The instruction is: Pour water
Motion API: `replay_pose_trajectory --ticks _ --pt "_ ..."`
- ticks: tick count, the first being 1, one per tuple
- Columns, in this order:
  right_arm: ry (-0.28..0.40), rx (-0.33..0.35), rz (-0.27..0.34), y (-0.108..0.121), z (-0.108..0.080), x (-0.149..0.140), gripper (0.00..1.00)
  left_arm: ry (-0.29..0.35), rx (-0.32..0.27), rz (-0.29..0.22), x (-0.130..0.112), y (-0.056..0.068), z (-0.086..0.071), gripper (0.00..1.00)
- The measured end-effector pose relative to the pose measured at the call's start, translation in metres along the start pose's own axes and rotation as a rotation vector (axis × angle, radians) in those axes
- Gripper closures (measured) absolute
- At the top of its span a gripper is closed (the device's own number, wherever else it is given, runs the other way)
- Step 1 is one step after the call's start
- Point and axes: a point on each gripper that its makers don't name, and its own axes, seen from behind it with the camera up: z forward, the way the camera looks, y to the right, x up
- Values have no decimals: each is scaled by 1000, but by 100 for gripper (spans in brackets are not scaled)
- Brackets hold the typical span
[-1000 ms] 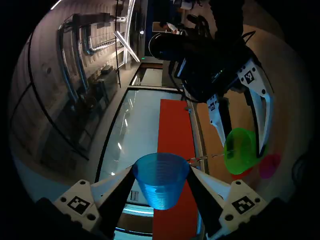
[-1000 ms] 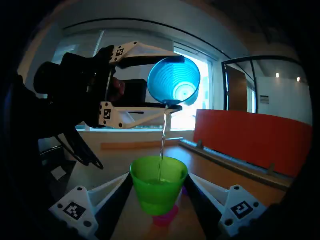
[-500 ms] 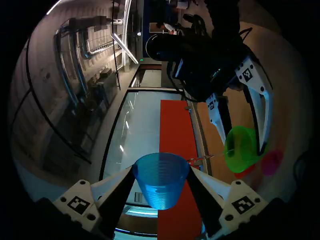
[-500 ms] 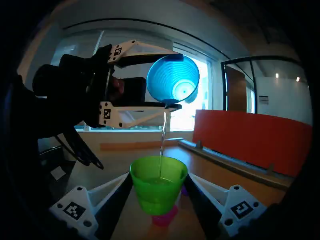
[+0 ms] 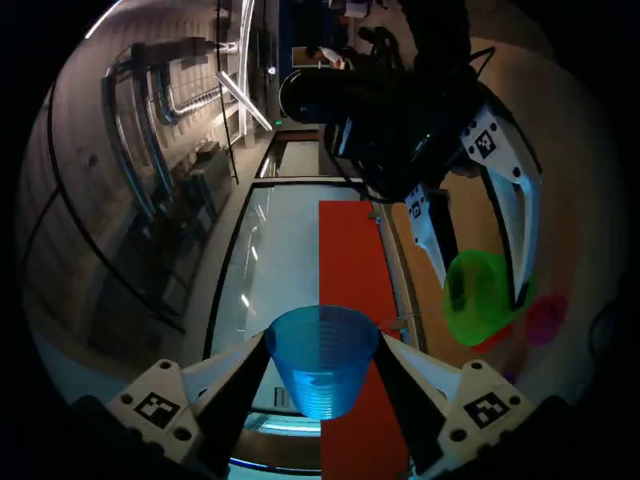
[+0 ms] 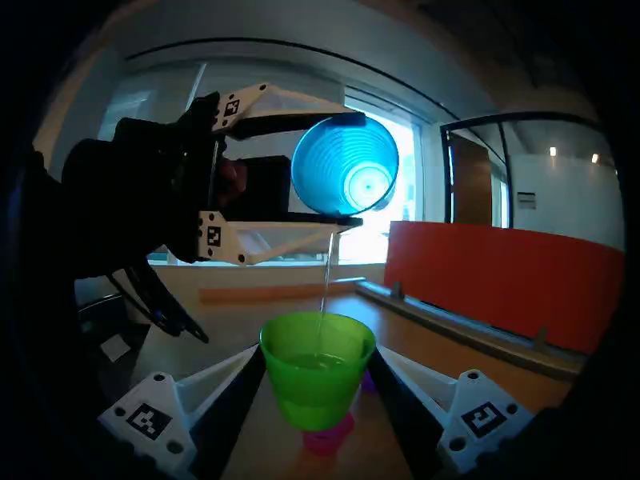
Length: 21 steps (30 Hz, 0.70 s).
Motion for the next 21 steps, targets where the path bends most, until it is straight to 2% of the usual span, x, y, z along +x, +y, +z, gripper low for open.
replay_pose_trajectory --ticks 14,21 --pt "2 -3 1 0 -1 0 10 4 -2 -10 0 0 3 13" --pt "0 -4 -2 -2 0 2 10 6 1 -41 -2 0 5 13"
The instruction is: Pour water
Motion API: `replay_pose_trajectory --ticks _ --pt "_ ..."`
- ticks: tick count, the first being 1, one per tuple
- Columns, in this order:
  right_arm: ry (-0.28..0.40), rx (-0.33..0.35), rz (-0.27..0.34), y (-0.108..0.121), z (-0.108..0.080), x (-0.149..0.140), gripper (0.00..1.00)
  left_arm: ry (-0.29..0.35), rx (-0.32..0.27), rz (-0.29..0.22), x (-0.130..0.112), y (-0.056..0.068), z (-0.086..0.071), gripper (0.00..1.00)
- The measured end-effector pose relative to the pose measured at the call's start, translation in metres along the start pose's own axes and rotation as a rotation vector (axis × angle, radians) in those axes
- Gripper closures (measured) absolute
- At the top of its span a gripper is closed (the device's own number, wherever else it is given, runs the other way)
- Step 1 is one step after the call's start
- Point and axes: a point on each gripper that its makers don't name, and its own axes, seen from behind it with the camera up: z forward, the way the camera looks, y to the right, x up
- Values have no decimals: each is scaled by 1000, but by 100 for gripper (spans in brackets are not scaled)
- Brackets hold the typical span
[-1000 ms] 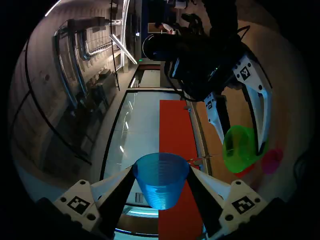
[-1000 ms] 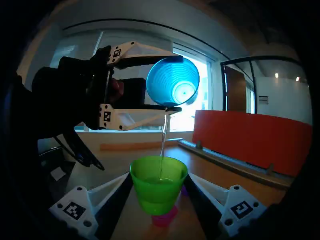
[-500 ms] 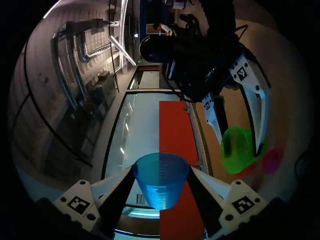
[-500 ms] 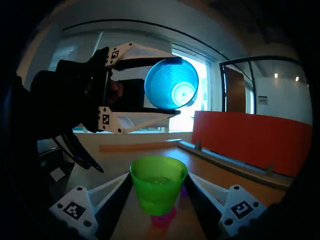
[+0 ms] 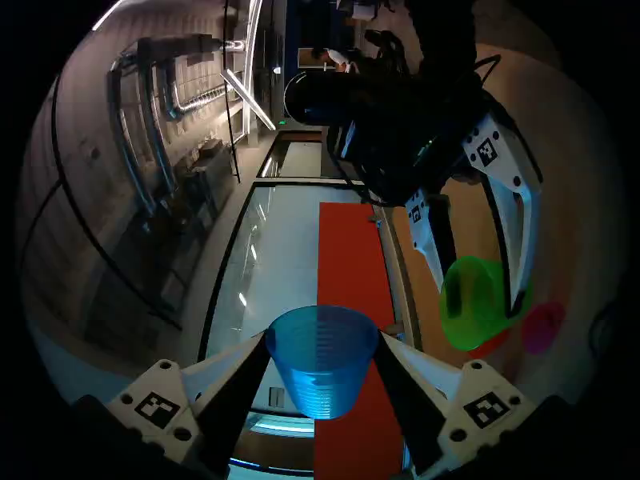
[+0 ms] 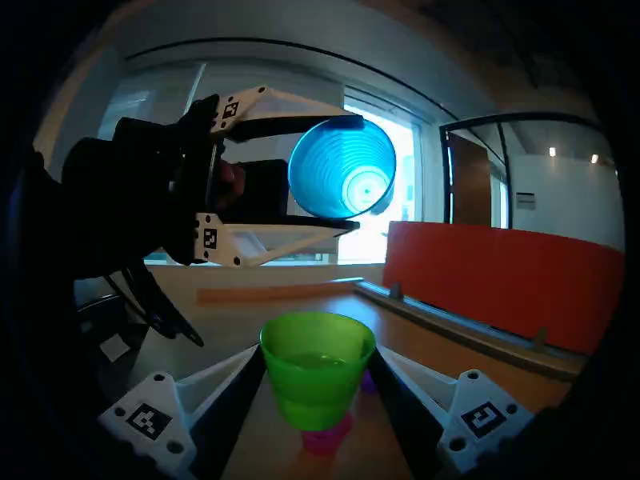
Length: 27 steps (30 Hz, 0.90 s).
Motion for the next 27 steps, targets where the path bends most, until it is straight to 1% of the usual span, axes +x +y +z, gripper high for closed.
replay_pose_trajectory --ticks 6,11,20,27 --pt "-1 -2 -4 0 0 1 10 -8 8 -43 -6 -3 1 13" --pt "1 -4 -5 1 -2 3 10 -14 14 -103 -10 -4 0 13" --pt "1 -5 -14 1 -3 4 10 -20 22 -250 -16 -7 -2 13" --pt "7 -6 -17 1 -6 7 10 -12 9 -376 -16 -4 -3 13"
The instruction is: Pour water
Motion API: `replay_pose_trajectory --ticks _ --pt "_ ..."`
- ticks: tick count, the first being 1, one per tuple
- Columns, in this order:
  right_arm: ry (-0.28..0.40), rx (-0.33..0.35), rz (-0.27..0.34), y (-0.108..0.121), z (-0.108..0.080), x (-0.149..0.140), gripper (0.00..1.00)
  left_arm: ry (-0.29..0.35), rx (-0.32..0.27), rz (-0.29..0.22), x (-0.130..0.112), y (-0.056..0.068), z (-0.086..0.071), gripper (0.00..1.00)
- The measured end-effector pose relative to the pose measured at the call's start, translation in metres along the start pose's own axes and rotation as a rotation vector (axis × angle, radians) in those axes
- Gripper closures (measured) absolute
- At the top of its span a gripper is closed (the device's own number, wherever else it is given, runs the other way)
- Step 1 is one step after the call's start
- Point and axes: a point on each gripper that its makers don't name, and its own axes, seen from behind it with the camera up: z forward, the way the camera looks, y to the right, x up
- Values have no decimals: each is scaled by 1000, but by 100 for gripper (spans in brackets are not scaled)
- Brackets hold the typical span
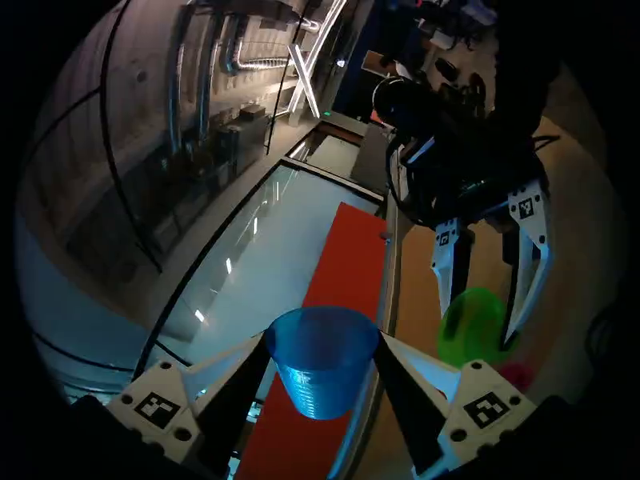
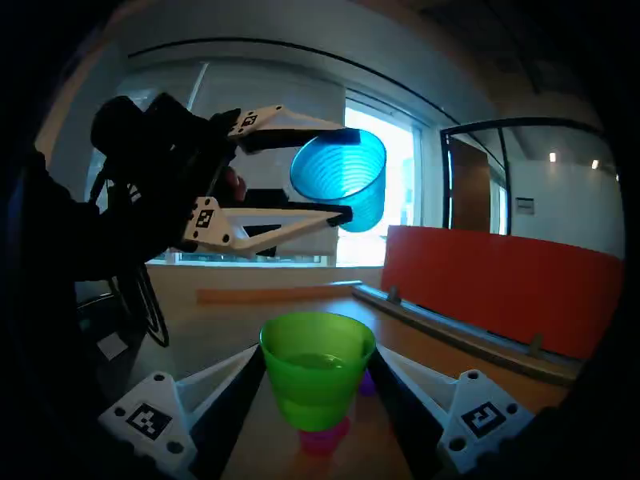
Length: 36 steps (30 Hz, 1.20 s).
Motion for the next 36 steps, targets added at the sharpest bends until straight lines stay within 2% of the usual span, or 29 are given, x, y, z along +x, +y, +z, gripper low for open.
replay_pose_trajectory --ticks 3,14,29,36 --pt "2 0 -1 -1 -1 0 10 6 -8 -58 -1 1 -1 13" --pt "3 -2 -6 -1 -4 3 10 -13 5 -229 -8 -8 -6 13" --pt "9 -7 -12 0 -5 7 10 -31 -1 -552 -25 -15 -6 13" --pt "10 -7 -16 0 -5 10 10 -25 6 -715 -30 -24 -9 13"
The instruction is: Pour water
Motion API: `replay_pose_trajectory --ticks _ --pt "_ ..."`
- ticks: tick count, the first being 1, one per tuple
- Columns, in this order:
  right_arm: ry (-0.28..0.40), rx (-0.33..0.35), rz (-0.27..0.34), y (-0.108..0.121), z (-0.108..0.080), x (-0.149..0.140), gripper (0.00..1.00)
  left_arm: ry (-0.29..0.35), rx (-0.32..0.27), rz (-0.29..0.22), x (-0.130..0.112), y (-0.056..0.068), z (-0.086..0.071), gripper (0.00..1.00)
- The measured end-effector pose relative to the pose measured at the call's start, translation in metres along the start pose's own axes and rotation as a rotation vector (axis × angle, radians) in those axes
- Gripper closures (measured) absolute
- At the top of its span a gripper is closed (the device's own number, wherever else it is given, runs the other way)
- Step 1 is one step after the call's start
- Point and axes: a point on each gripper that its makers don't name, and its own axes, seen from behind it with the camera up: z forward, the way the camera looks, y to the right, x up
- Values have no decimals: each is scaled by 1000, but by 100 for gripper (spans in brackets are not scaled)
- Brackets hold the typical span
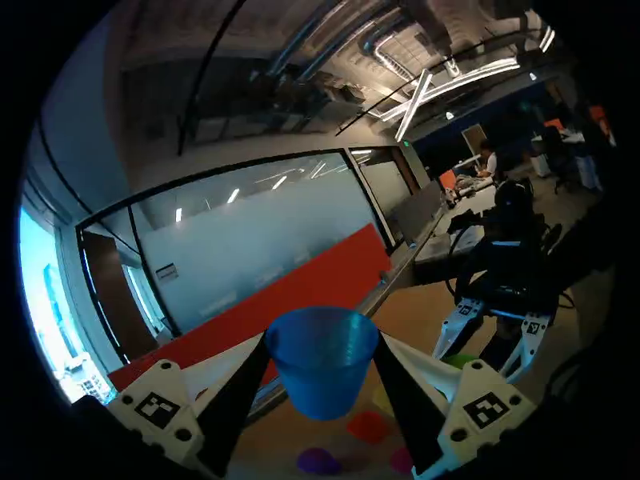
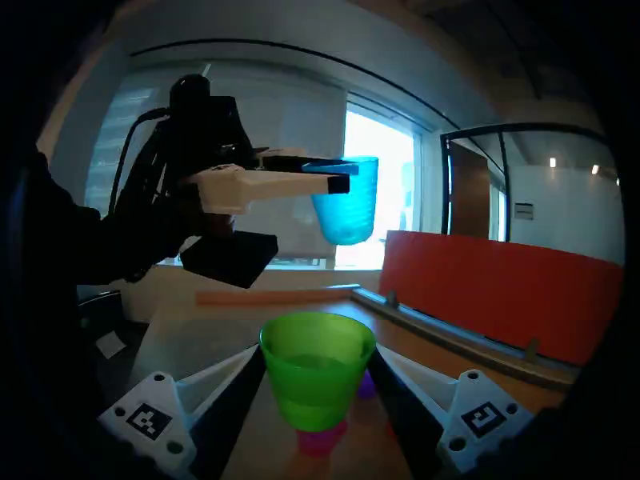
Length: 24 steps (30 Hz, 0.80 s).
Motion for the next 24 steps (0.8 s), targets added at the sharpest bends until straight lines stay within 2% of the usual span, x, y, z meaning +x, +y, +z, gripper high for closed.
replay_pose_trajectory --ticks 9,15,20,24 --pt "2 -1 -3 1 0 1 10 5 2 -192 -7 -8 -1 13" --pt "1 -1 -5 1 0 2 10 13 -9 -288 -9 -8 0 13" --pt "1 -1 -2 2 0 3 10 7 -13 -332 -11 -11 2 13" --pt "1 0 -1 2 0 3 10 1 -11 -337 -14 -12 2 13"
